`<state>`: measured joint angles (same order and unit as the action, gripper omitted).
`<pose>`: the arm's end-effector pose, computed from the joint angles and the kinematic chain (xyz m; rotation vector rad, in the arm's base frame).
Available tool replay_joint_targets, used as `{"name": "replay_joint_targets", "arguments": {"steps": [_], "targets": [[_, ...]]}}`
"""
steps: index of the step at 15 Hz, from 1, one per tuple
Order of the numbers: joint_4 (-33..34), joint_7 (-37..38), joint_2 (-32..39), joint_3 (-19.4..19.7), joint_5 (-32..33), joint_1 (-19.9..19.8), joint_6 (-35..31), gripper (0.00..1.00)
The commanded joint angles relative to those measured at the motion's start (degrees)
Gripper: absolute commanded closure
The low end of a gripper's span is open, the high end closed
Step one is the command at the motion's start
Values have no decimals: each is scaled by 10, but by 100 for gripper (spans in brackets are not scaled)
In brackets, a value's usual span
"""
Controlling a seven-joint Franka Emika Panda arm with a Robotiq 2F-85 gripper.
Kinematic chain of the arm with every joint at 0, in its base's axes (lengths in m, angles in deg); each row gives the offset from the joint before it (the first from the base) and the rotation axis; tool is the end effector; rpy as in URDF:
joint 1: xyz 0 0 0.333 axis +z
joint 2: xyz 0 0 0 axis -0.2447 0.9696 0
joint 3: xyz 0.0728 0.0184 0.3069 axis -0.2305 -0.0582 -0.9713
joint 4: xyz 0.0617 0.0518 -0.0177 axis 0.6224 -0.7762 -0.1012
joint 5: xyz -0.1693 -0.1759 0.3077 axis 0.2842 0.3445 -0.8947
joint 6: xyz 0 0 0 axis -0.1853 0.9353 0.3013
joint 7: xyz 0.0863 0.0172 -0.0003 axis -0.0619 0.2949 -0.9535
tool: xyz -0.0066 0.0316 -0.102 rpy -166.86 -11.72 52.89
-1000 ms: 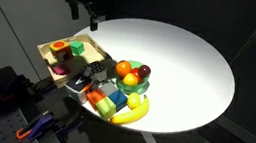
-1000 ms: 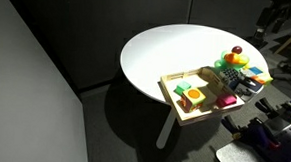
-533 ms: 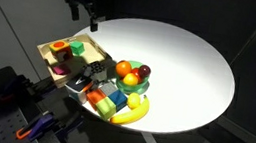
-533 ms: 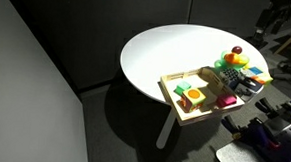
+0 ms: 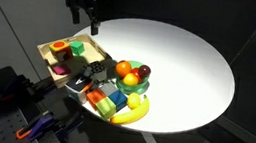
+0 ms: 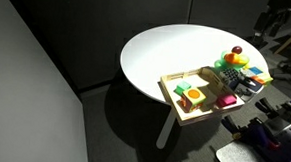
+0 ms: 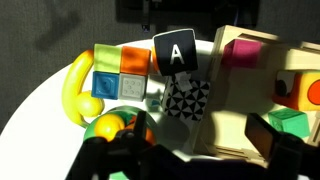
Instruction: Move one black and white soft block from the table to the tray
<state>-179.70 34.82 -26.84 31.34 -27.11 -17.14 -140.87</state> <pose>0.4288 -0.0703 0.3684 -3.1218 -0.0157 0.2124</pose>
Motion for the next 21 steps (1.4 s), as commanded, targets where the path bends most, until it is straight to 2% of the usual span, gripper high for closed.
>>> {"name": "replay_joint_targets", "arguments": {"steps": [1,13,21], "targets": [[3,-9,28,-2,-2,-2,-33,0],[-6,-8,122,-21,10,1,-136,0],[-10,29,189,-32,43,8,-208,0]]}}
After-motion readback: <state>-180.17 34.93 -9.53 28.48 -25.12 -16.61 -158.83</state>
